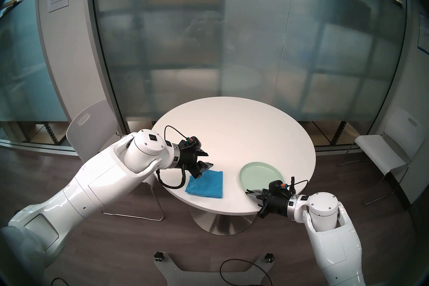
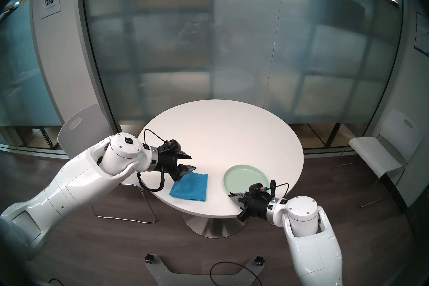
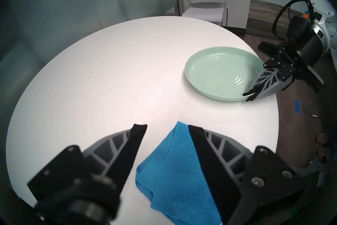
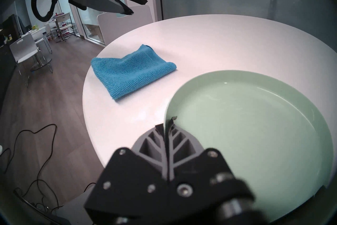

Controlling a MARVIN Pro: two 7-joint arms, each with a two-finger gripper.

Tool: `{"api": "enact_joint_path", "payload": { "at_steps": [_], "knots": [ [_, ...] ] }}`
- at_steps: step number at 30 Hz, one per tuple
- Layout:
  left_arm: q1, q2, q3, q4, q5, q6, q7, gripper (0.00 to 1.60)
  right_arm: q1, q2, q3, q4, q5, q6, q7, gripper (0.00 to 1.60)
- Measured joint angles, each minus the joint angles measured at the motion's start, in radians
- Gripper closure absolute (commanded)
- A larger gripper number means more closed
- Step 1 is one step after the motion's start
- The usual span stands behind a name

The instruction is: Fold the napkin in half twice and place it beside the plate

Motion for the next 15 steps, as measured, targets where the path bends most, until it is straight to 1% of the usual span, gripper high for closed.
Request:
{"api": "enact_joint_path", "payload": {
  "at_steps": [5,7,8,9,10,12,14,15],
  "knots": [
    [0.0,0.0,0.0,0.0,0.0,0.0,0.0,0.48,0.001,-0.002,-0.009,0.001,-0.004,-0.001,0.0,1.6],
    [0.0,0.0,0.0,0.0,0.0,0.0,0.0,0.48,0.001,-0.002,-0.012,0.001,-0.006,-0.001,0.0,1.49],
    [0.0,0.0,0.0,0.0,0.0,0.0,0.0,0.48,0.002,-0.002,-0.012,0.001,-0.006,-0.001,0.0,1.4],
    [0.0,0.0,0.0,0.0,0.0,0.0,0.0,0.48,0.002,-0.002,-0.013,0.001,-0.007,-0.001,0.0,1.4],
    [0.0,0.0,0.0,0.0,0.0,0.0,0.0,0.48,0.002,-0.002,-0.014,0.002,-0.008,-0.001,0.0,1.2],
    [0.0,0.0,0.0,0.0,0.0,0.0,0.0,0.48,0.002,-0.002,-0.014,0.002,-0.009,0.0,0.0,1.1],
    [0.0,0.0,0.0,0.0,0.0,0.0,0.0,0.48,0.001,-0.002,-0.015,0.002,-0.009,0.001,0.0,1.07],
    [0.0,0.0,0.0,0.0,0.0,0.0,0.0,0.48,0.001,-0.002,-0.016,0.002,-0.01,0.001,0.0,1.01]
  ]
}}
